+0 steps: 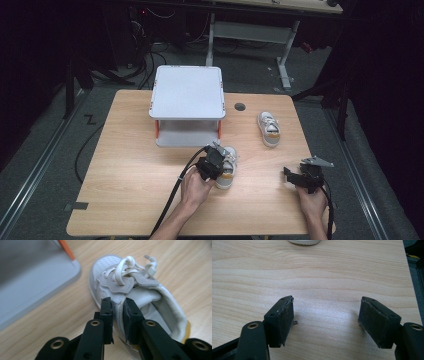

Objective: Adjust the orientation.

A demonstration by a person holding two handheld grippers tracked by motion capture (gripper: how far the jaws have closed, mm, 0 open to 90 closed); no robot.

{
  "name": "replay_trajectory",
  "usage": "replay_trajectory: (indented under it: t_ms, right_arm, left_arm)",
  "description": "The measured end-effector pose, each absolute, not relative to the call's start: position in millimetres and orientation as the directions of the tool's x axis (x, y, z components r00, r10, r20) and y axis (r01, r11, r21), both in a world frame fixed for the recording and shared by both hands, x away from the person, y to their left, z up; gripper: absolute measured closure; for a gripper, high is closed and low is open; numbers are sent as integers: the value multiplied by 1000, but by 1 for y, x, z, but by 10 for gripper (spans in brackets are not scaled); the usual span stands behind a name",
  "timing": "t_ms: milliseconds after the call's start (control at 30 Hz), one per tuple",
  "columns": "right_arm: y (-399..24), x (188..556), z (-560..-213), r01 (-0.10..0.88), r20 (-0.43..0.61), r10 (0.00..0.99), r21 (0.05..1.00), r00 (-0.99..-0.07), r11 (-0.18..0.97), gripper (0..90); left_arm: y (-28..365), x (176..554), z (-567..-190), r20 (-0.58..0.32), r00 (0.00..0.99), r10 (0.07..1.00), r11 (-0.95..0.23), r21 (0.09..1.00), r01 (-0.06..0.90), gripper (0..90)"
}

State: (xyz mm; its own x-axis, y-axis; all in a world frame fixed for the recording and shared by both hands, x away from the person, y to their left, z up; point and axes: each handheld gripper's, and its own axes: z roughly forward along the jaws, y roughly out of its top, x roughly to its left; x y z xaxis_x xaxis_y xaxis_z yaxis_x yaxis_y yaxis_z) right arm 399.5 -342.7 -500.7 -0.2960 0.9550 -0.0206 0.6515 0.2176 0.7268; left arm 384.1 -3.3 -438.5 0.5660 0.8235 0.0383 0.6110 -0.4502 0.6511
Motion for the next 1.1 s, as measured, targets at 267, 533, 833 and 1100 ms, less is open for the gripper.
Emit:
replay_trajectory:
  t_ms: [267,533,833,1100]
  right_arm:
    - [-343,400,-501,651,-21,955,727,-297,218,283]
    - [-343,400,-501,652,-20,955,727,-295,216,283]
    - [-343,400,-501,652,-20,956,727,-294,216,283]
    - [-342,399,-501,653,-19,955,727,-294,215,288]
  left_arm:
    - [1,386,-441,-73,585,808,-405,652,641,750]
    - [7,388,-441,-114,585,803,-370,675,639,610]
    - [22,384,-439,-101,580,808,-345,717,606,419]
    - [63,379,-445,-97,510,855,-258,772,580,390]
